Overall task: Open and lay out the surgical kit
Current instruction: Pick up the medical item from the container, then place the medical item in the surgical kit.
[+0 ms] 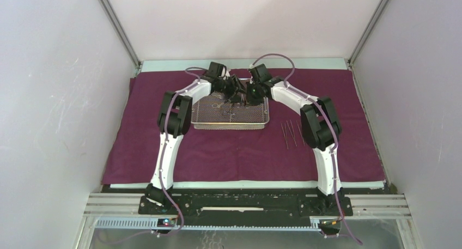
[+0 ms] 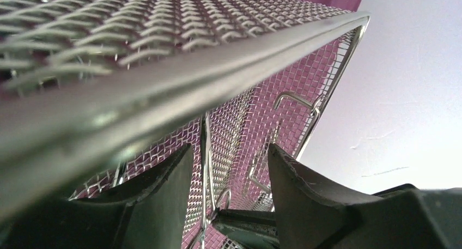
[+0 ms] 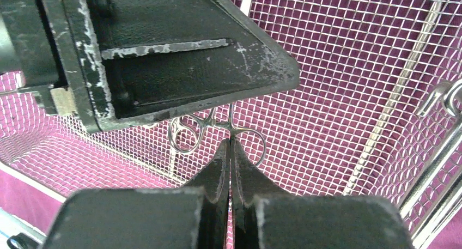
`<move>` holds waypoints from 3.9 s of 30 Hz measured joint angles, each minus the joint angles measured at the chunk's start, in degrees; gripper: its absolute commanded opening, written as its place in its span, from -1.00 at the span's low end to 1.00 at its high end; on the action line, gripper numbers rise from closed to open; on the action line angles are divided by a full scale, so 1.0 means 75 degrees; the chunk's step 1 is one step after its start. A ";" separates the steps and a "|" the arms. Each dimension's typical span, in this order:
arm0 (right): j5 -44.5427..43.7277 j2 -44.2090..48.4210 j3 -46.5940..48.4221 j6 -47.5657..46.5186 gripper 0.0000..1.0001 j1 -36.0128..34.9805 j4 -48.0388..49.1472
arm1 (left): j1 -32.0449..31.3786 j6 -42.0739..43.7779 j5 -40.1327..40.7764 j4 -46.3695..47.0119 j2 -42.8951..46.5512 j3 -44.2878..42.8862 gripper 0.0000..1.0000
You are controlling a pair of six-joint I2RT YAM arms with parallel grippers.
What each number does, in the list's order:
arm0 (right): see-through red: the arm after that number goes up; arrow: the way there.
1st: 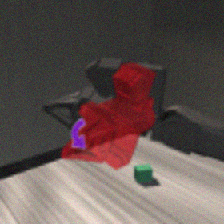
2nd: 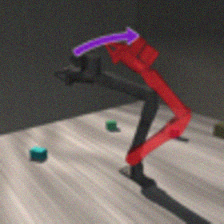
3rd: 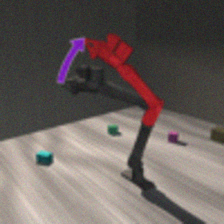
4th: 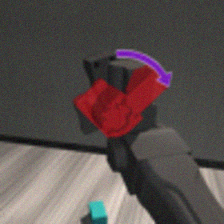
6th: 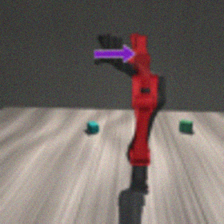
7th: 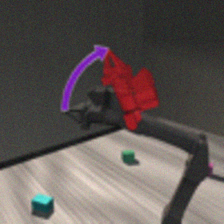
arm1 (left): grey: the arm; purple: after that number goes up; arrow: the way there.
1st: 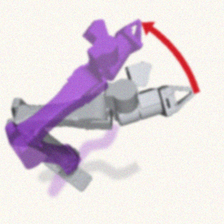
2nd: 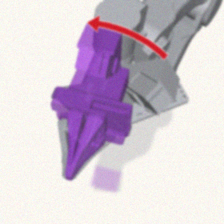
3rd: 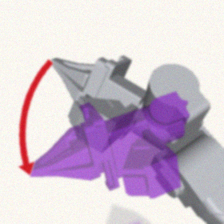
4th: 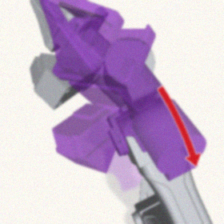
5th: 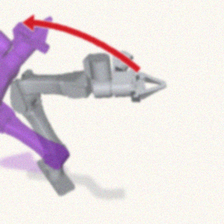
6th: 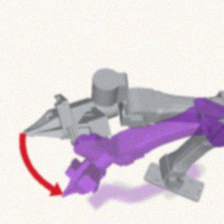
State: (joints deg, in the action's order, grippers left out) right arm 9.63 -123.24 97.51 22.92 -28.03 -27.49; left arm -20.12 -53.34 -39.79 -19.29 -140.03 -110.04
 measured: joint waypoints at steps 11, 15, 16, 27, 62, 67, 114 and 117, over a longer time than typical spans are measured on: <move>0.0251 0.0023 -0.0102 0.0085 -1.00 0.0064 0.0189 | -0.0009 -0.0880 -0.0638 0.1489 -0.0090 0.0460 -0.98; 0.0297 0.0321 -0.0157 0.0087 -1.00 0.0140 0.0213 | 0.0029 -0.1023 -0.0656 0.1751 -0.0111 0.0545 -1.00; 0.0303 0.0358 -0.0163 0.0085 -1.00 0.0140 0.0213 | 0.0026 -0.1090 -0.0708 0.1798 -0.0111 0.0548 -1.00; 0.0315 0.1049 -0.0551 0.0221 -0.09 0.0070 0.0085 | 0.0035 -0.1311 -0.0758 0.2940 0.0323 0.1428 -1.00; 0.2302 0.6018 -0.4386 0.1836 0.03 0.0647 0.1778 | -0.0565 -0.4433 -0.0889 1.1083 0.3587 0.5703 -1.00; 0.2742 0.6018 -0.4782 0.2192 -0.03 0.0755 0.2372 | -0.0667 -0.4613 -0.0857 1.1395 0.3628 0.5846 -1.00; 0.4194 0.6516 -0.6038 0.3363 -1.00 0.2011 0.4141 | -0.0344 -0.1093 0.0393 0.5240 0.5217 0.6006 0.50; 0.4194 0.6983 -0.6102 0.3051 -1.00 0.2343 0.3520 | -0.0291 -0.0440 0.0699 0.4074 0.5222 0.5741 0.51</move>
State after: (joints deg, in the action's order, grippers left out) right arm 41.08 -70.87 51.75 45.80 -10.46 -1.08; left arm -22.31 -56.64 -34.54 11.27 -100.86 -66.98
